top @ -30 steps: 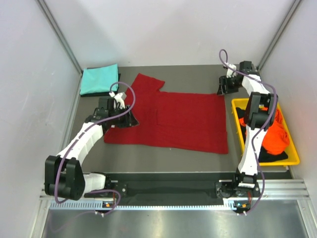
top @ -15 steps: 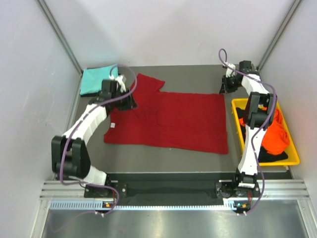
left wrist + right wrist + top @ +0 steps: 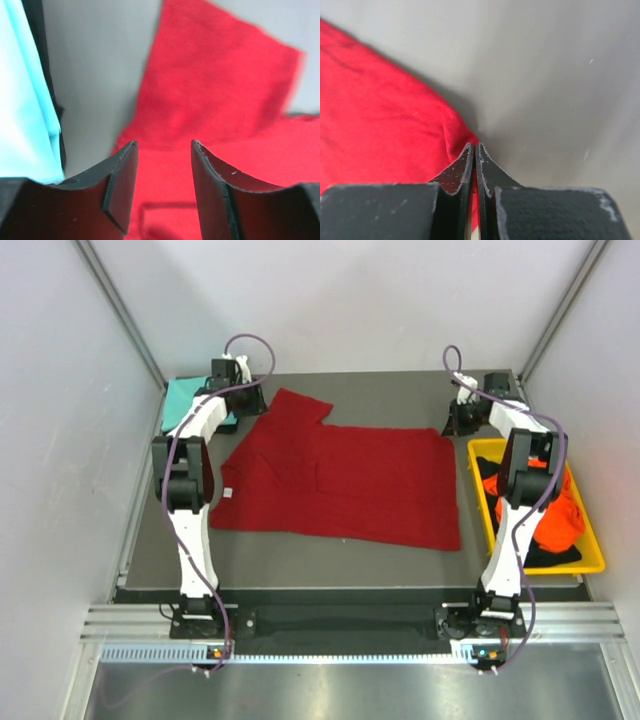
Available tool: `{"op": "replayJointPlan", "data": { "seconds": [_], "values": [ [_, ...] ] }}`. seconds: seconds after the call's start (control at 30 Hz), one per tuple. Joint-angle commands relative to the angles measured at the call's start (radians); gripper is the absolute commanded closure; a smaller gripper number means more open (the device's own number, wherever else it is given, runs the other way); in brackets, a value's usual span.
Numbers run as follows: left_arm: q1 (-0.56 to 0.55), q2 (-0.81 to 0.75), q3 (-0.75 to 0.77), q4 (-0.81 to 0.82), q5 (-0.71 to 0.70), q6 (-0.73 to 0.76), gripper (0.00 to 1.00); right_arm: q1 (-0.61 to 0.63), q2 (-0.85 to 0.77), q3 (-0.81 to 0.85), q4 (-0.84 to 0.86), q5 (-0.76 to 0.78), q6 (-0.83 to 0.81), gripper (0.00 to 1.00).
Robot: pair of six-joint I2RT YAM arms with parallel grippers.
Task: Fold and stack the t-shirts
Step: Fold the tshirt
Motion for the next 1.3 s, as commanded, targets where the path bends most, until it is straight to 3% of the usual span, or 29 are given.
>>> {"op": "replayJointPlan", "data": {
  "seconds": [0.0, 0.17, 0.57, 0.67, 0.77, 0.8, 0.83, 1.07, 1.27],
  "values": [
    [0.003, 0.081, 0.156, -0.051, 0.004, 0.08, 0.47, 0.003, -0.121, -0.043, 0.12, -0.054, 0.035, 1.0],
    [0.016, 0.228, 0.31, -0.098, 0.013, 0.083, 0.42, 0.008, -0.129, -0.051, 0.13, -0.066, 0.057, 1.0],
    [0.016, 0.303, 0.333, -0.108, 0.012, 0.14, 0.43, 0.011, -0.123, -0.049, 0.127, -0.043, 0.047, 1.0],
    [0.017, 0.302, 0.327, -0.108, 0.05, 0.145, 0.5, 0.012, -0.131, -0.057, 0.134, -0.04, 0.052, 1.0],
    [0.017, 0.291, 0.324, -0.102, 0.085, 0.132, 0.72, 0.014, -0.14, -0.065, 0.138, -0.033, 0.063, 1.0],
    [0.017, 0.277, 0.324, -0.102, 0.095, 0.129, 0.89, 0.017, -0.144, -0.068, 0.14, -0.031, 0.064, 1.0],
    [0.017, 0.27, 0.321, -0.099, 0.107, 0.125, 0.97, 0.018, -0.147, -0.072, 0.144, -0.022, 0.063, 1.0],
    [0.017, 0.139, 0.238, -0.06, 0.101, 0.094, 1.0, 0.021, -0.21, -0.19, 0.227, 0.049, 0.067, 1.0],
    [0.017, 0.018, 0.077, 0.046, 0.075, 0.083, 1.0, 0.018, -0.269, -0.261, 0.279, 0.095, 0.054, 1.0]
  ]
}}
